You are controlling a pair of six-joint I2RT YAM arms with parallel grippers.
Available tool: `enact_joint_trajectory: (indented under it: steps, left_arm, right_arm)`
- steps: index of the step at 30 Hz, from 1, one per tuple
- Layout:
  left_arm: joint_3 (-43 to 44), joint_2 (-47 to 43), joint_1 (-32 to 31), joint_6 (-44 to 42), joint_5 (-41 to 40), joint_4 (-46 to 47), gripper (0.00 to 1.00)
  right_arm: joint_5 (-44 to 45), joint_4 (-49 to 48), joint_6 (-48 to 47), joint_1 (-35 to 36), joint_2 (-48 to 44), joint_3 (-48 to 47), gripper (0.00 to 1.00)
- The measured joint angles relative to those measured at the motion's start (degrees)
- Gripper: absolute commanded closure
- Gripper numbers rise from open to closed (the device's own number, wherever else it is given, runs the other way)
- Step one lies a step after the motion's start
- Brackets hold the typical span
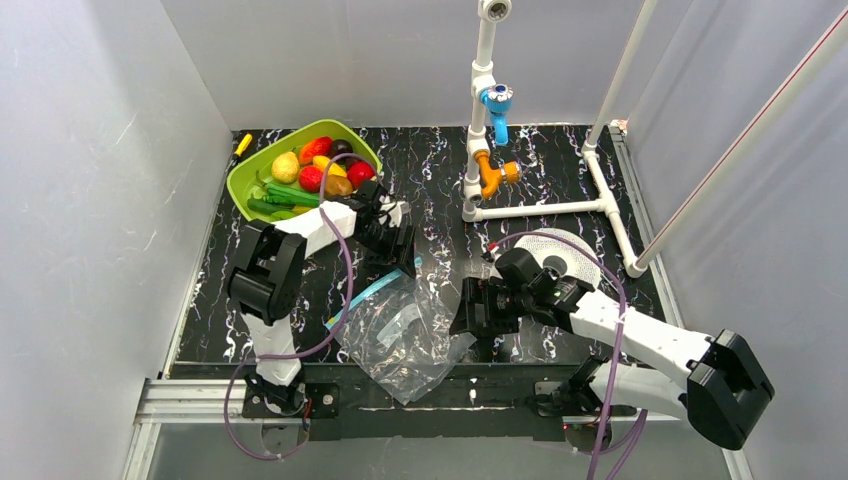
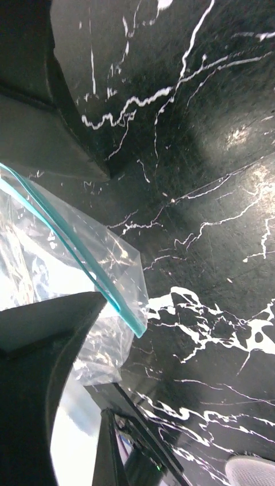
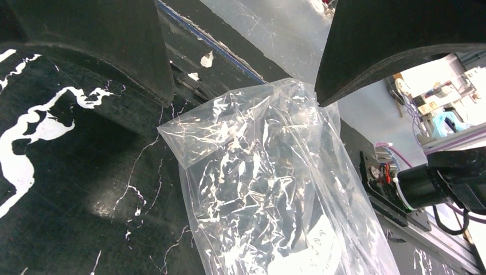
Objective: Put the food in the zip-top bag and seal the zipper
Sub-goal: Pick up the zipper food storage bag at the center of the board.
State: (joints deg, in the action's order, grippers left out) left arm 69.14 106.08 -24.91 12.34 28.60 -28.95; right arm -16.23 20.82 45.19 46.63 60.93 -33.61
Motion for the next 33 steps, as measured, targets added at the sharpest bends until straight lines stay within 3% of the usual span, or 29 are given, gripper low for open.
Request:
enact_joint_trajectory:
  steps: [3,5,12,18,25,33]
  left_arm:
    - [0.3,1.1,-0.7,0.2,-0.6,-0.6,0.88]
    - [0.7,1.3,-1.2,0.1,-1.2,-1.2,0.99]
    - [1.2,-3.8,-1.4,0.5,-5.0,-3.3,1.0]
    - [-5.9,-24.5,-1.0,8.3,-12.3,-1.3,1.0]
    - [-13.3,-45.7,-1.0,30.3,-27.6,-2.9,1.0]
    - [-15.5,-54.1,-0.8,52.6,-34.9,-10.1,1.0]
  right_arm:
    - [0.0,-0.5,0.9,0.0,1.5,-0.7,0.02]
    - [-0.3,-1.1,1.4,0.0,2.6,-0.7,0.02]
    - [1.0,-1.1,1.1,0.0,5.5,-2.2,0.02]
    - [6.6,0.8,0.4,2.2,5.7,-9.7,0.02]
    - [18.8,1.7,-2.1,10.8,5.9,-20.1,0.03]
    - [33.2,-1.6,-9.0,23.4,9.3,-25.8,0.02]
